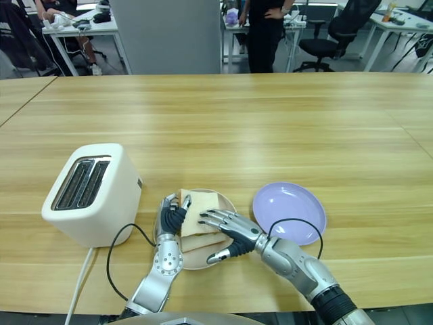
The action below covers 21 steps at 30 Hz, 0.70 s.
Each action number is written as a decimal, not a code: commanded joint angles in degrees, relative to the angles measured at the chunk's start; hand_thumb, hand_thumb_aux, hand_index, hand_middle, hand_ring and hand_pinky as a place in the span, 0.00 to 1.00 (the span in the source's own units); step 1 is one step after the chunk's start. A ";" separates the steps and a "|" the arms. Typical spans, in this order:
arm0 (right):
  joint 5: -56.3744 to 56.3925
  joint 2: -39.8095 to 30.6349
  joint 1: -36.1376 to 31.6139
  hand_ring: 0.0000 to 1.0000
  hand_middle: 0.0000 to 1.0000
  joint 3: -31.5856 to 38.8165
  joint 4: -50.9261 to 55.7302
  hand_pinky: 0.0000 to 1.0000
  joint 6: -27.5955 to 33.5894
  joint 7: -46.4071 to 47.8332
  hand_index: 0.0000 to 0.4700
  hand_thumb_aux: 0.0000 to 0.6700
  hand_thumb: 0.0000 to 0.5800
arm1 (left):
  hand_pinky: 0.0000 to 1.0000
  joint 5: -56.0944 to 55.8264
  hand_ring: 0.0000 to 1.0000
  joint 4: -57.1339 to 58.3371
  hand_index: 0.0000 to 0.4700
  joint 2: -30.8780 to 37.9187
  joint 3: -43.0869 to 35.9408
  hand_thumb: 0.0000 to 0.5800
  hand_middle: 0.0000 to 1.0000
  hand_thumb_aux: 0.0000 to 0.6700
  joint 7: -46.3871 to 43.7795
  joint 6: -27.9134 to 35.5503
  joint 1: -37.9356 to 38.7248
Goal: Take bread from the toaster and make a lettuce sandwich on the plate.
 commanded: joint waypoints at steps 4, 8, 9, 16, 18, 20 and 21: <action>-3.76 -1.82 1.47 0.00 0.00 4.43 4.62 0.00 -0.20 2.65 0.00 0.00 0.00 | 0.99 19.14 0.99 -13.33 0.00 4.69 5.42 0.00 0.99 0.00 5.33 7.14 -4.07; -4.99 -2.45 1.20 0.00 0.00 4.84 4.78 0.00 -0.74 1.55 0.00 0.00 0.00 | 0.90 27.03 0.90 -17.85 0.00 6.50 7.23 0.00 0.90 0.00 5.37 10.04 -3.52; -5.41 -2.63 1.15 0.00 0.00 4.91 4.75 0.00 -0.88 1.21 0.00 0.00 0.00 | 0.85 28.72 0.85 -18.75 0.00 6.67 7.37 0.00 0.85 0.00 5.27 10.52 -3.33; -5.33 -2.75 1.10 0.00 0.00 4.74 5.29 0.00 -0.79 0.73 0.00 0.00 0.00 | 0.76 30.90 0.76 -20.10 0.00 5.78 8.41 0.00 0.76 0.00 4.90 9.63 -2.30; -4.85 -2.56 1.24 0.00 0.00 4.58 5.00 0.00 -0.53 0.83 0.00 0.00 0.00 | 0.73 29.49 0.73 -20.10 0.00 5.14 8.65 0.00 0.73 0.00 4.97 8.41 -1.89; -2.61 -1.77 1.52 0.00 0.00 3.49 3.10 0.00 0.32 1.51 0.00 0.00 0.00 | 0.67 25.65 0.67 -20.53 0.00 4.17 9.19 0.00 0.67 0.00 4.65 5.69 -1.25; 0.24 -1.00 1.77 0.00 0.00 2.49 1.22 0.00 1.35 2.78 0.00 0.00 0.00 | 0.67 22.88 0.67 -20.72 0.00 3.63 9.64 0.00 0.67 0.00 4.19 3.88 -0.81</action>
